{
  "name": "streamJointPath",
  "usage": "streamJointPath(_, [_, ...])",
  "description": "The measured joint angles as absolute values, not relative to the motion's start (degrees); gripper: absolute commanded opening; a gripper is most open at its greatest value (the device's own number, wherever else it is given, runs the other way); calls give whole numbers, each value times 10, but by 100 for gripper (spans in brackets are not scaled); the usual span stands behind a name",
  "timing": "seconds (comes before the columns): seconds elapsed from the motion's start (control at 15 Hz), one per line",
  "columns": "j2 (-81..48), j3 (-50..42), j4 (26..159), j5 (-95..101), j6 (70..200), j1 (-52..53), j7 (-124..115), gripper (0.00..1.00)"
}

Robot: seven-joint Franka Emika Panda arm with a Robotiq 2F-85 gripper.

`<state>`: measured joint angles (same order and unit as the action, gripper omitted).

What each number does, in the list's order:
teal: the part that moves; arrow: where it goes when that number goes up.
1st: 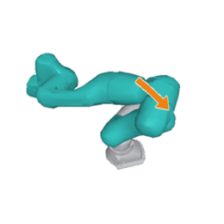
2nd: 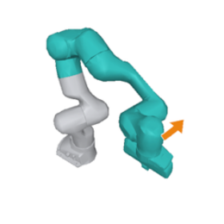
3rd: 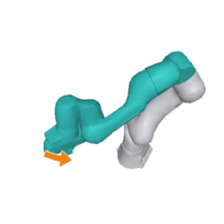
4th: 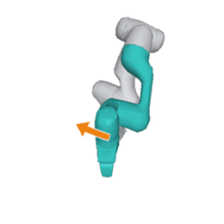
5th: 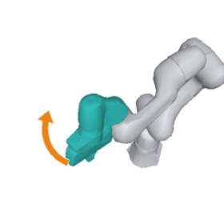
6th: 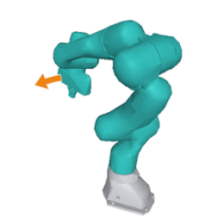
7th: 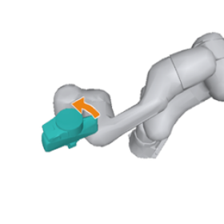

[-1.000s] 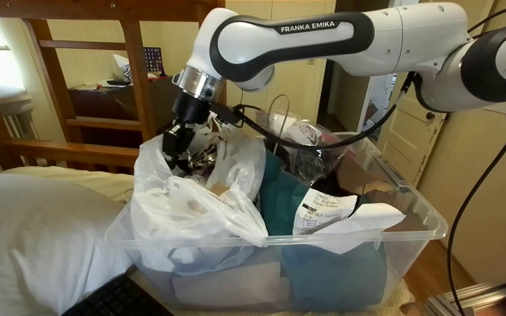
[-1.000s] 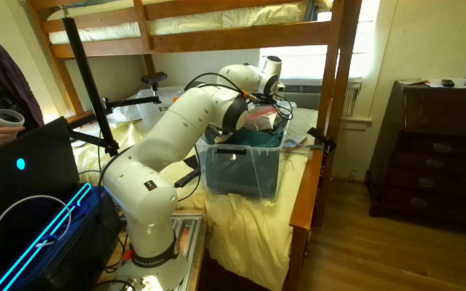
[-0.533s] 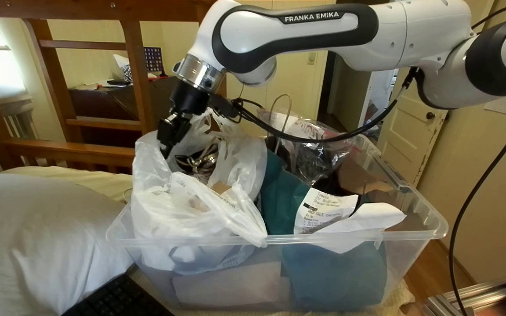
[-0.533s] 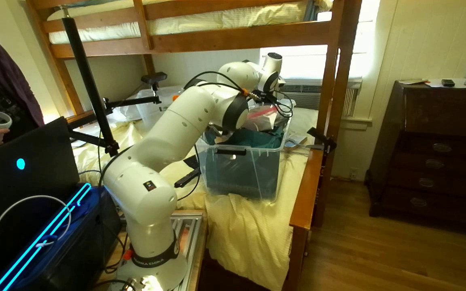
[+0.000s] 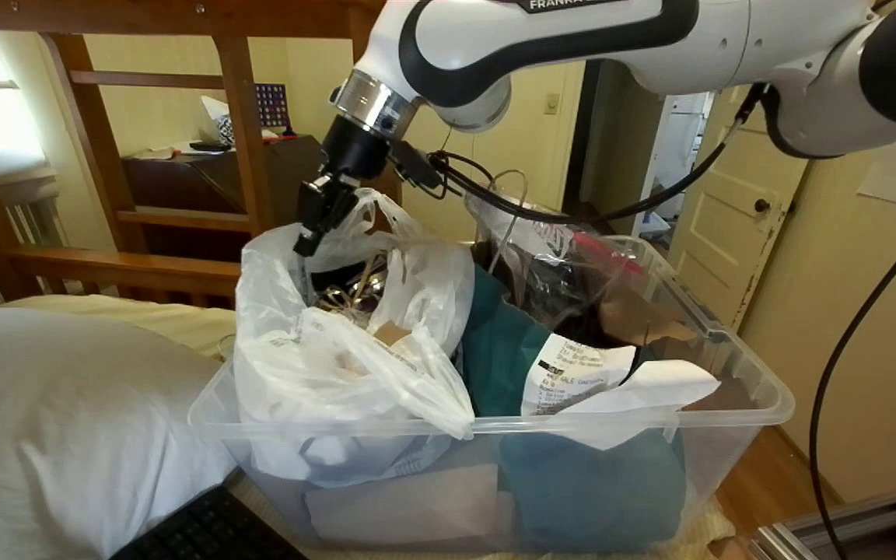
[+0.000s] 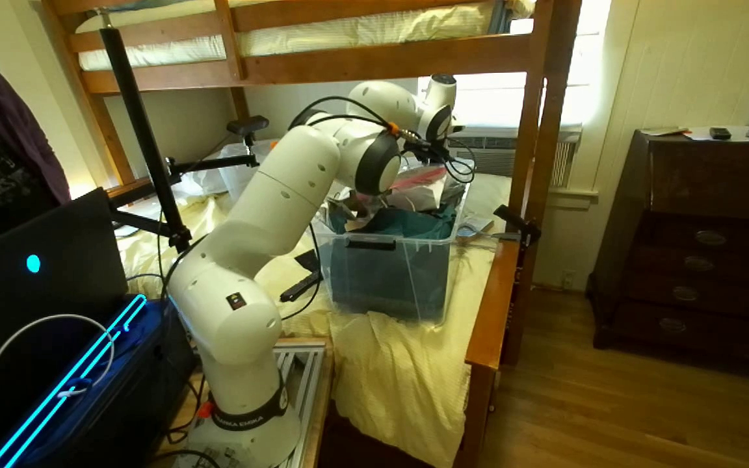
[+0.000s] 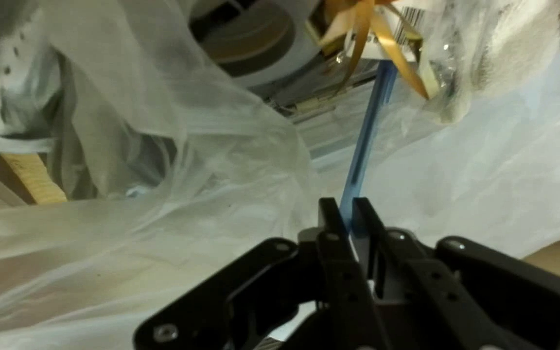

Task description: Take an item out of the plastic bag and put it on the bed

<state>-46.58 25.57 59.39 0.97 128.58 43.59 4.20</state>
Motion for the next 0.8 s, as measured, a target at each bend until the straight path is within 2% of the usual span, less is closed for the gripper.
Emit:
streamJointPath(0.33, [-385, 265, 711, -10, 1294, 406, 6, 3])
streamJointPath(0.8, [-239, 294, 881, -25, 1429, 377, 2, 3])
